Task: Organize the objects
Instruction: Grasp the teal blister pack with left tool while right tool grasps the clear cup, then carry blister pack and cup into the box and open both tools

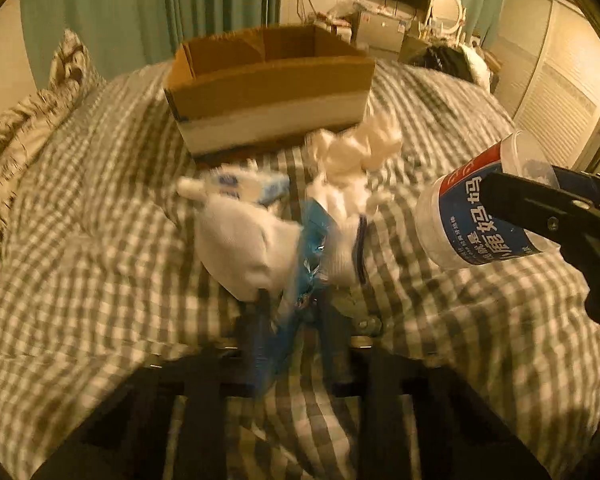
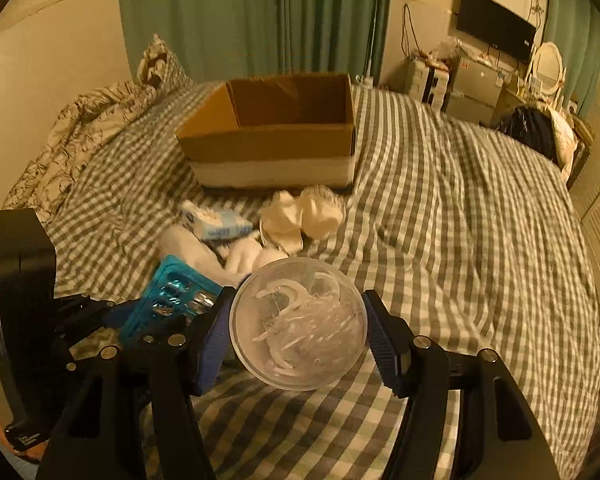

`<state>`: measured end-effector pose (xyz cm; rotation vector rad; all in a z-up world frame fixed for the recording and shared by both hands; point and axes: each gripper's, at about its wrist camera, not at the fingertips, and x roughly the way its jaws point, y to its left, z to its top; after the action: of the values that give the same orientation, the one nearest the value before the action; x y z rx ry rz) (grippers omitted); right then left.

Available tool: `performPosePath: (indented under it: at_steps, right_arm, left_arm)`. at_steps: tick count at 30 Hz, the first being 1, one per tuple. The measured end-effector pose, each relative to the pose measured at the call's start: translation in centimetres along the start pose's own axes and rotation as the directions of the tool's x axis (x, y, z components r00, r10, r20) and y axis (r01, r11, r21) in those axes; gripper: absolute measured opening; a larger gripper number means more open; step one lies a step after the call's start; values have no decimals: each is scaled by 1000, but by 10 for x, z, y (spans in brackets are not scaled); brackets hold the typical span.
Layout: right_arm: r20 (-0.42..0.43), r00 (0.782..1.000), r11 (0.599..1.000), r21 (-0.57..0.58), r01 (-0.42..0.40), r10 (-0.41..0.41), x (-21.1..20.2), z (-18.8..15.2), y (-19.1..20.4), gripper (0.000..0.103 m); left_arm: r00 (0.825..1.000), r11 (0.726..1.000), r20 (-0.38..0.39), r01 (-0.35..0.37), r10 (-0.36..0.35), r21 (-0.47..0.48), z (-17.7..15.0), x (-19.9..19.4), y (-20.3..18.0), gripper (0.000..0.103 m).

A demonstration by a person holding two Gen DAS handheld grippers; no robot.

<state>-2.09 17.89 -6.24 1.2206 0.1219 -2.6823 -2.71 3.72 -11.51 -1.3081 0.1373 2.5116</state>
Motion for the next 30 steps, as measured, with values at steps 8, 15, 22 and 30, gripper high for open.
performPosePath:
  at_steps: [8,15,22,30]
  right_arm:
    - [81,996,999,-27,-30,33,-28,31,4,62]
    - [180,982,998,-46,-49,57,-32,102,-4,61]
    - [195,978,997,-20,-70,72,21,178,-20,61]
    - [133,987,993,65,-103,94,106,214,-37,62]
  left_arm:
    - [994,1000,107,0,0,3,42,-47,11,7]
    - [986,1000,163,14,-15,11,123,-50,26,7]
    - [985,1000,174,5,-7,14,197,-11,36,7]
    - [994,1000,113,11,-12,6,234,63,54,8]
